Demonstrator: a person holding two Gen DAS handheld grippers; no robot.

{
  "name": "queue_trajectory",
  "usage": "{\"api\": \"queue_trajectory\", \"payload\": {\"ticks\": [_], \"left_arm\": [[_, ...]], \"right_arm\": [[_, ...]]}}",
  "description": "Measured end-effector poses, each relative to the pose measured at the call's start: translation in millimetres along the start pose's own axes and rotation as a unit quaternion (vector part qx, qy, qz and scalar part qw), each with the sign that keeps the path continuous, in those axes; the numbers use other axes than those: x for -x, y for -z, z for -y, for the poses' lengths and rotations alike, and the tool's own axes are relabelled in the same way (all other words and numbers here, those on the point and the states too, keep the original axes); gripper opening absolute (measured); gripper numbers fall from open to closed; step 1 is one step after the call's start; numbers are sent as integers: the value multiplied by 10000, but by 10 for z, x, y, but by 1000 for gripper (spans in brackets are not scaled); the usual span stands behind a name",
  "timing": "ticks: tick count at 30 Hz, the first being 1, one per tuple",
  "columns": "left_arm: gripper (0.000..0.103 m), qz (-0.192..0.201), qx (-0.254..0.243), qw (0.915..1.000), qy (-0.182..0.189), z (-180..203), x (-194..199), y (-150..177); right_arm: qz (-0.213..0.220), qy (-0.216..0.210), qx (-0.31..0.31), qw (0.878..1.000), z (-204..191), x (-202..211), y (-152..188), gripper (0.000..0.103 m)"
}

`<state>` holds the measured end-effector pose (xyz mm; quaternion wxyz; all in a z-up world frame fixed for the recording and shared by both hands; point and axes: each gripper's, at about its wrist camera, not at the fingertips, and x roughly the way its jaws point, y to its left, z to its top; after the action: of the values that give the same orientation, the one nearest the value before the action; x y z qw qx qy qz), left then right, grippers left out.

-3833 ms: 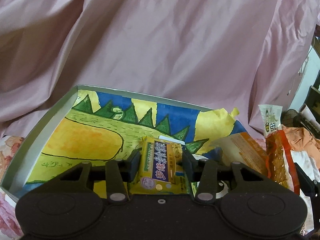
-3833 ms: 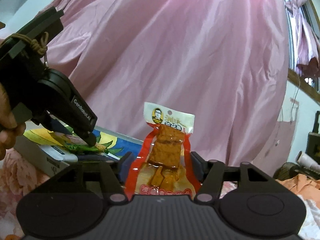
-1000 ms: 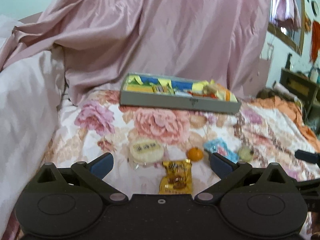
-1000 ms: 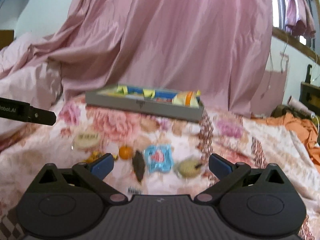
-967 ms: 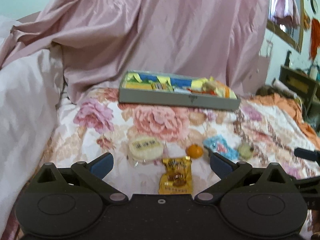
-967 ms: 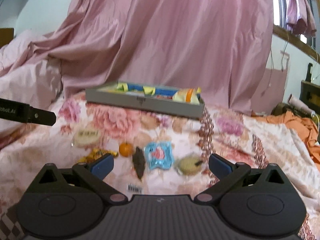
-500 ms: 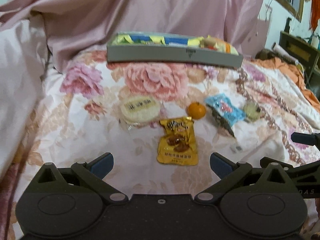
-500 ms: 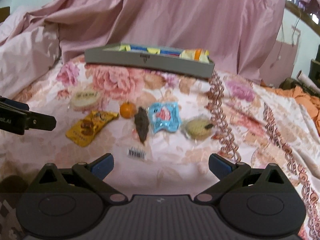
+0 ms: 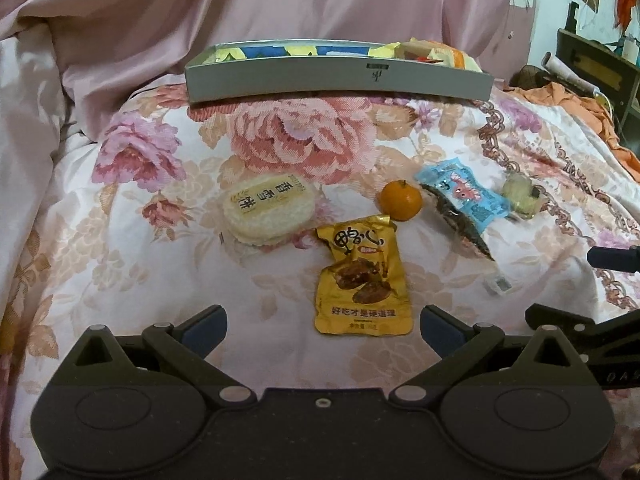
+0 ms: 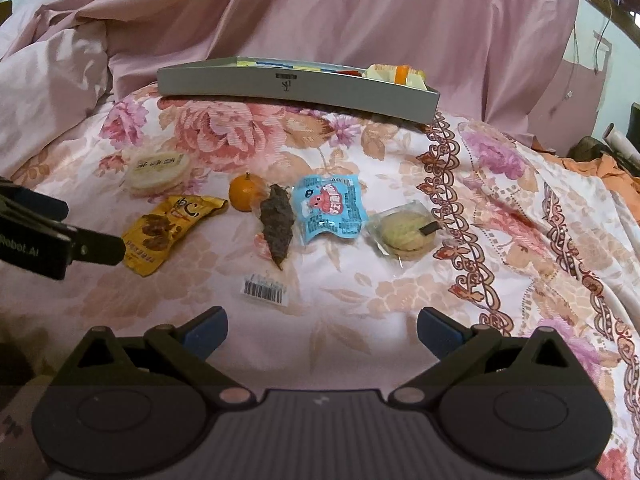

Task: Organize snacks
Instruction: 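Grasp the yellow duck-neck pouch with the left tool while the right tool grasps the dark jerky stick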

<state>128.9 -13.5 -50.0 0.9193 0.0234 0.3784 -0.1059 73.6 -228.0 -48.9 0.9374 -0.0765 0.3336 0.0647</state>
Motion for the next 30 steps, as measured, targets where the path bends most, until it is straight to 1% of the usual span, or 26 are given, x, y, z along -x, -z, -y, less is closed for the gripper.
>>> {"api": "queue_trajectory", "payload": {"ticks": [7, 9, 13, 16, 18, 21, 23, 24, 26, 30], "left_arm": [[102, -47, -54, 10000, -40, -14, -143, -17], [102, -9, -56, 10000, -12, -5, -174, -20], [102, 67, -43, 9999, 140, 15, -230, -18], [102, 65, -169, 9997, 138, 44, -268, -13], [102, 60, -250, 9995, 170, 58, -293, -17], [102, 136, -345, 9989, 275, 70, -315, -36], [102, 187, -384, 9982, 417, 81, -333, -55], [102, 228, -388, 9978, 494, 88, -340, -63], [102, 303, -379, 9969, 613, 103, -353, -81], [95, 347, -434, 9956, 755, 134, -387, -95]], "right_arm": [[-52, -142, -134, 9998, 34, -112, -38, 103], [-38, -169, -128, 9998, 28, -150, -49, 103], [60, -254, -18, 9997, -3, -275, -116, 103], [238, -318, 149, 9991, -24, -360, -173, 103], [315, -418, 150, 9985, -9, -418, -211, 102], [305, -676, -7, 9972, 37, -503, -254, 95], [266, -805, -92, 9964, 49, -534, -255, 89], [230, -866, -108, 9959, 48, -546, -249, 88], [169, -955, -85, 9953, 22, -562, -239, 81], [170, -989, 4, 9950, -8, -565, -220, 70]]}}
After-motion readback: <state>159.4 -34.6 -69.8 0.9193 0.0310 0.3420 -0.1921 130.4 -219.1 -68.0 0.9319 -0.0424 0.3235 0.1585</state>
